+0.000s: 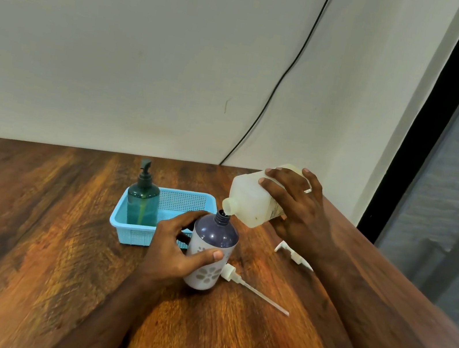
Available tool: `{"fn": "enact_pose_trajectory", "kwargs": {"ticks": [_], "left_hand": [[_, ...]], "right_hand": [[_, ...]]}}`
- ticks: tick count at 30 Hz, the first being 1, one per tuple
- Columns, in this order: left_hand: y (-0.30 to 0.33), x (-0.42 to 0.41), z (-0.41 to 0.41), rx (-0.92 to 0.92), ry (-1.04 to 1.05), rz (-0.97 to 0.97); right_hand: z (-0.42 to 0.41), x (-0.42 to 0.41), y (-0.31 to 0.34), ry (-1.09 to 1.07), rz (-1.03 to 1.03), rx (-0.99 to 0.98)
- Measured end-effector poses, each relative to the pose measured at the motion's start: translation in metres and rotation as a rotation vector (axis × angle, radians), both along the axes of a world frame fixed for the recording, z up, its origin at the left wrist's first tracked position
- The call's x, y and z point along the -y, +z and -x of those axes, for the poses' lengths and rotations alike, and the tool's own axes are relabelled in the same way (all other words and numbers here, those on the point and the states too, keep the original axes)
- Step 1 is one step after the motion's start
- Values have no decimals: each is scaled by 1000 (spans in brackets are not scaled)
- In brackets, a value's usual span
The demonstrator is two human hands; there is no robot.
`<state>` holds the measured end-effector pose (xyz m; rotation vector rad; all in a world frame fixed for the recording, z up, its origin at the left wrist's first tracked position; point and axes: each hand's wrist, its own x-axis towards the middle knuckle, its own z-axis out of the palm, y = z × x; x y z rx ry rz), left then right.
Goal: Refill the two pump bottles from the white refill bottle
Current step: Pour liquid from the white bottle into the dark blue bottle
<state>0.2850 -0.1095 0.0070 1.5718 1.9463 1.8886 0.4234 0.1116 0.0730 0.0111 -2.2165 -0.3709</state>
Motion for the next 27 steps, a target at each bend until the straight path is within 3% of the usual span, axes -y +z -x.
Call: {"fn": "enact_pose_trajectory", "kwargs": {"ticks": [27], "left_hand": [[-1,0,1,-9,-10,-2]], "right_hand": [[0,0,0,3,2,6]]}}
